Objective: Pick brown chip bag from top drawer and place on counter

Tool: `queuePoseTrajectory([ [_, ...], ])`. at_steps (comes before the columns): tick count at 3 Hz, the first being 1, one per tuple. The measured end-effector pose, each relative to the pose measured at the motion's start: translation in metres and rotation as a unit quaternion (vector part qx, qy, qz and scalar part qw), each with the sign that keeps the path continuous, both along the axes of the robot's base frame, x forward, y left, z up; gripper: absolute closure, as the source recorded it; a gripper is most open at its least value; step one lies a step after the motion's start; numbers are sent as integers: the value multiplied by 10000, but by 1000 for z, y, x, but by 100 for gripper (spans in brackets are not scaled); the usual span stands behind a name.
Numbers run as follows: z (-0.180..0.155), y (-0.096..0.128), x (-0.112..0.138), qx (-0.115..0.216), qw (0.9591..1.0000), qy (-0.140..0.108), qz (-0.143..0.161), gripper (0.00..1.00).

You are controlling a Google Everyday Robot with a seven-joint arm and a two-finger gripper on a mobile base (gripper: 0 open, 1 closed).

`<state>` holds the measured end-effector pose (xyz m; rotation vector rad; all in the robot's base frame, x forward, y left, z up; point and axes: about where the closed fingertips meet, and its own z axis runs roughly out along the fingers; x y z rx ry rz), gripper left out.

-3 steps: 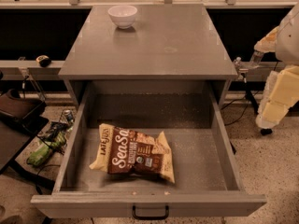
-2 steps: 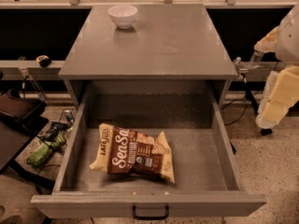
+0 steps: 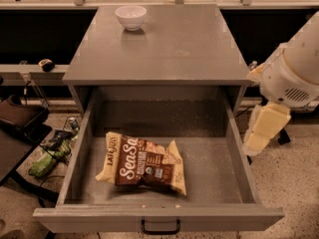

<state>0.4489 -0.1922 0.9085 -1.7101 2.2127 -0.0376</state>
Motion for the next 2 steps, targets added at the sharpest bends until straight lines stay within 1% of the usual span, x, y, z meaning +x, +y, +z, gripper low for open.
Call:
queuePoseTrajectory([
  [1,-68,24,11,310,9993,199,-109,0],
  [2,-135,63,27,681,9965,475,-81,0],
])
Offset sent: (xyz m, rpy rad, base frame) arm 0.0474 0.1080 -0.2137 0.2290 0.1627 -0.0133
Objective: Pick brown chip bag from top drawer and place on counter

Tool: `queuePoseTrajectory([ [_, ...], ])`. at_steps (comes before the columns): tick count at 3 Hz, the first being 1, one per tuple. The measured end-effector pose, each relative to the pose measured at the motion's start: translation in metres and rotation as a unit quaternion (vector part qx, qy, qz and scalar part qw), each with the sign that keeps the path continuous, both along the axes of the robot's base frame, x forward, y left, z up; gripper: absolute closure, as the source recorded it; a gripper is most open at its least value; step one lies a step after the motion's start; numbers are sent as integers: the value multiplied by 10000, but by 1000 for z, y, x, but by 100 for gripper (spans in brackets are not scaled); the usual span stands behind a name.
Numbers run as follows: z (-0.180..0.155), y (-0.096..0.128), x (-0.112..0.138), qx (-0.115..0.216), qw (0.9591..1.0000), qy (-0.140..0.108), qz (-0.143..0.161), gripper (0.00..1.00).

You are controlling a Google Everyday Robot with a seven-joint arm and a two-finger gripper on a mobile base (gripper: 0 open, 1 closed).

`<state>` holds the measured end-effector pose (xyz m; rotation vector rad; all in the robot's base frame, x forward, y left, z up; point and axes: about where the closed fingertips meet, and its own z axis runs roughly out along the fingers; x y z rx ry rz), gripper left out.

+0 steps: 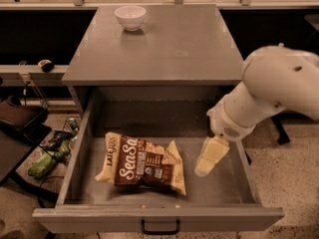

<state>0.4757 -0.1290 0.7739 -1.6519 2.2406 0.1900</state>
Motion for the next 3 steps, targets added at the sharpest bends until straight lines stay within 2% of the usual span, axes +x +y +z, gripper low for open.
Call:
queuePoseTrajectory([
  [1,-45,53,13,507,9985,201,93,0],
  [3,-68,70,10,379,9987,253,242,0],
])
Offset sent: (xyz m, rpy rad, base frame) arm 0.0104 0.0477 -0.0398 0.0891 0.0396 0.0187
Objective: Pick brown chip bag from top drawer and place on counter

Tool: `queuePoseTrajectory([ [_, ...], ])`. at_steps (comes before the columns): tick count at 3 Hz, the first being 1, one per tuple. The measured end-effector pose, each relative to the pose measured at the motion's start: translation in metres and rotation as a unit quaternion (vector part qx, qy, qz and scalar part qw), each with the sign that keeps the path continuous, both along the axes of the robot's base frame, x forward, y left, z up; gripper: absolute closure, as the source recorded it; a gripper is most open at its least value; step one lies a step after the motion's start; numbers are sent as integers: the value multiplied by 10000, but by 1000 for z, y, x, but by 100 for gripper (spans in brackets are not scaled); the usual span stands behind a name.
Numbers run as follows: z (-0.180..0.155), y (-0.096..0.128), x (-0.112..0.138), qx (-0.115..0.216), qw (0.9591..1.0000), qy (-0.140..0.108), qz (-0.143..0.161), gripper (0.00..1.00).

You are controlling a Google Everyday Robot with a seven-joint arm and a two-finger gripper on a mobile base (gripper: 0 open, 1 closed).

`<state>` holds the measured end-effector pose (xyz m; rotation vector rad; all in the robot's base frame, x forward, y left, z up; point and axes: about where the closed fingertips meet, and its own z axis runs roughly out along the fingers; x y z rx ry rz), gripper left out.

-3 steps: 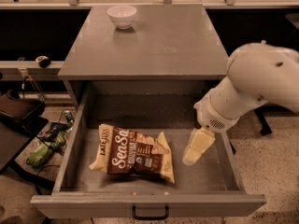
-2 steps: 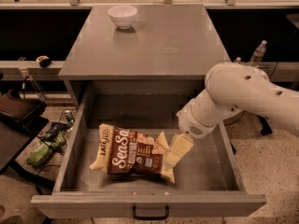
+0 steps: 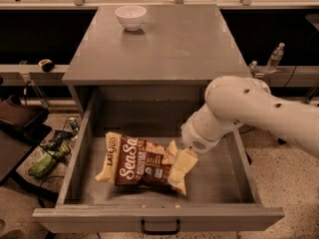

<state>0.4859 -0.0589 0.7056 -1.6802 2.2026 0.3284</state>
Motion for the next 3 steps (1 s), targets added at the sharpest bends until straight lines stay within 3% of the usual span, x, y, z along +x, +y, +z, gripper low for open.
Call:
queuePoseTrajectory([
  [1,-53,30,4,42,9998,182,73,15],
  [2,-90,67,15,355,9989,270,125,42],
  [3,-89,67,15,355,9989,270,125,65],
])
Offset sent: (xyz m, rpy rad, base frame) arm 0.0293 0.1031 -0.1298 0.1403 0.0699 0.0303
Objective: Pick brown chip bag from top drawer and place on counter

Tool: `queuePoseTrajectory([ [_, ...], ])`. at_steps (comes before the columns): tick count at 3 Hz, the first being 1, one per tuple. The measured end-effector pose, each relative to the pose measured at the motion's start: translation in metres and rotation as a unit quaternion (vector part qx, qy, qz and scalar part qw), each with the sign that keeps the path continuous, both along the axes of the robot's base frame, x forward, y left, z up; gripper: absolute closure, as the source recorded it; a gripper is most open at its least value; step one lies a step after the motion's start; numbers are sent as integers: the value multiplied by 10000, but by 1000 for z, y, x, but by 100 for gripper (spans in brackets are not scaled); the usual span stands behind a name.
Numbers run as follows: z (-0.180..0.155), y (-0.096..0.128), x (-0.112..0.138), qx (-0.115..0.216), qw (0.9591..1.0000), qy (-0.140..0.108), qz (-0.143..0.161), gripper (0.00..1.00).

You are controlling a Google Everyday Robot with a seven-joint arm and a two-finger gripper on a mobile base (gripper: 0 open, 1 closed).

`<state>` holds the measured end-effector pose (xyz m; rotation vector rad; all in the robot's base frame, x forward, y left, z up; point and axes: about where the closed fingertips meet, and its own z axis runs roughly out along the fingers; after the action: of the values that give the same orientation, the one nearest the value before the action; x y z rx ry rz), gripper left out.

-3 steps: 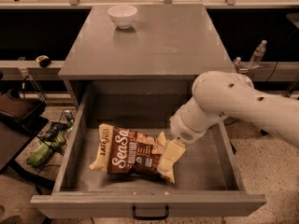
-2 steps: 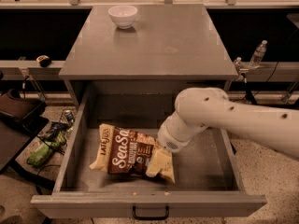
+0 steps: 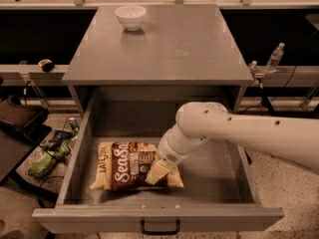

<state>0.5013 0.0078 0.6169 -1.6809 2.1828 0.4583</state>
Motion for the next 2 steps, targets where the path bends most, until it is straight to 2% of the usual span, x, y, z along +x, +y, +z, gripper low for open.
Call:
queuePoseTrajectory([
  [1,21,29,-10,472,9986,-62,225,89],
  [2,79,52,-30,1352,9891,-184,559,100],
])
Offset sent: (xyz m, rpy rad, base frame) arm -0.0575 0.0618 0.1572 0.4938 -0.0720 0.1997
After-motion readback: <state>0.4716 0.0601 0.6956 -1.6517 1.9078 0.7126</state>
